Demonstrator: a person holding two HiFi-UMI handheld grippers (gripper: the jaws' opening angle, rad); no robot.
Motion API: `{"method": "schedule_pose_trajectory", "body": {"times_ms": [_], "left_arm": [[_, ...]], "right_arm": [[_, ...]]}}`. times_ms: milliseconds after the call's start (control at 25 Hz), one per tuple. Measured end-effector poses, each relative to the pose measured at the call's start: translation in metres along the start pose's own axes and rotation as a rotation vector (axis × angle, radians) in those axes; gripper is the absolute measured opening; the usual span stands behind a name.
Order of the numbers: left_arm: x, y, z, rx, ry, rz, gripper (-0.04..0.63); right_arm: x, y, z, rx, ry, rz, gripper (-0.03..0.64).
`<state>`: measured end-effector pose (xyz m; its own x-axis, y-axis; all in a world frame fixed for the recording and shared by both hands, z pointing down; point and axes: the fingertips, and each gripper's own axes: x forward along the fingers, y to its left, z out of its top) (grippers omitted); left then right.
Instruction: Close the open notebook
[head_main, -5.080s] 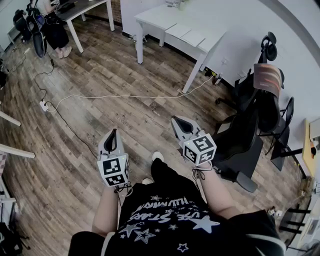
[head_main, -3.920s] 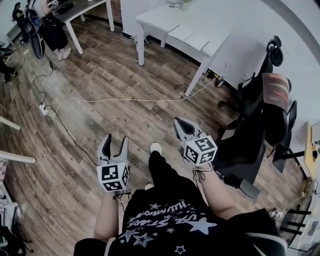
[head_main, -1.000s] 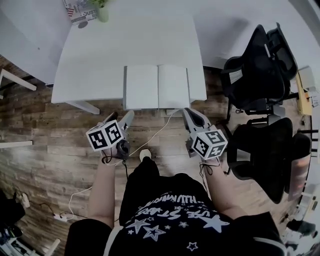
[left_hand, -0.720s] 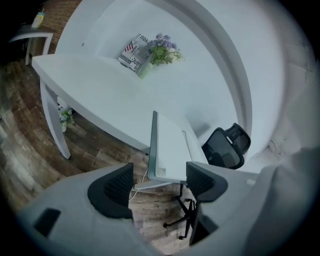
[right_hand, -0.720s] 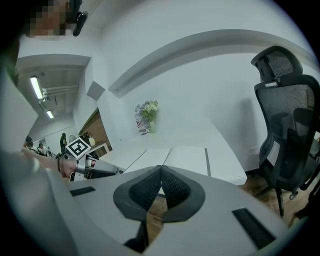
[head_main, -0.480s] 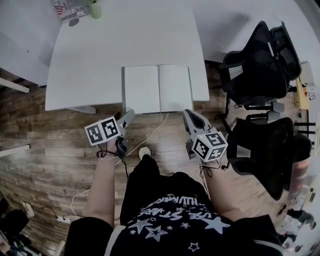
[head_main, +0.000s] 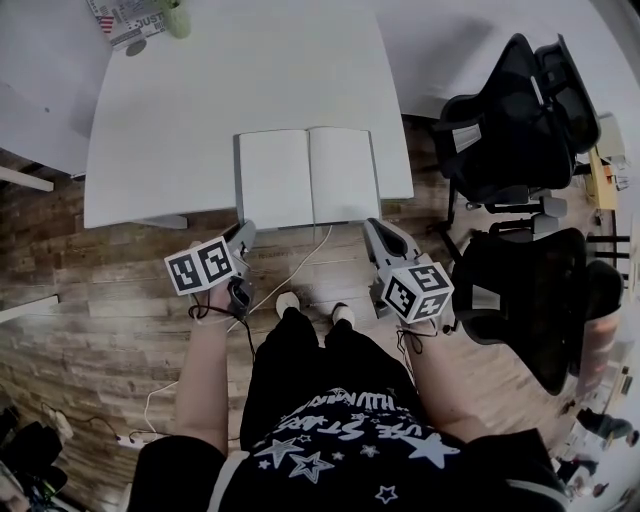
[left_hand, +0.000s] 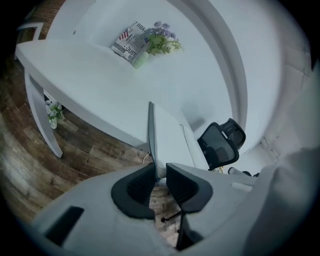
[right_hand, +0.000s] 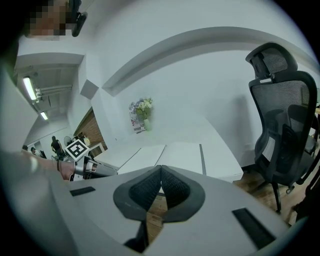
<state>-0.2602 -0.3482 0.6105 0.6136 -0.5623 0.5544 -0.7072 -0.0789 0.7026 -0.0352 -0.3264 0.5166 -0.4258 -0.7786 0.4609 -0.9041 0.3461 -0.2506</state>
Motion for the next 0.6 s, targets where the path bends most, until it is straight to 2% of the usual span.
{"method": "schedule_pose_trajectory", "body": {"times_ms": [440,600], "left_arm": [[-0.024,-0.047,0.016,0.272,-0.111,0.198,0.067],[-0.028,-0.067,0.021,0.346,-0.154,0.261,0.064]], "right_arm": [[-0.008,-0.013,0.007,0.003,-0.033,0.060,0.003],[-0.013,-0.022,0.014,-0.003,-0.049,0.079,0.003]]}}
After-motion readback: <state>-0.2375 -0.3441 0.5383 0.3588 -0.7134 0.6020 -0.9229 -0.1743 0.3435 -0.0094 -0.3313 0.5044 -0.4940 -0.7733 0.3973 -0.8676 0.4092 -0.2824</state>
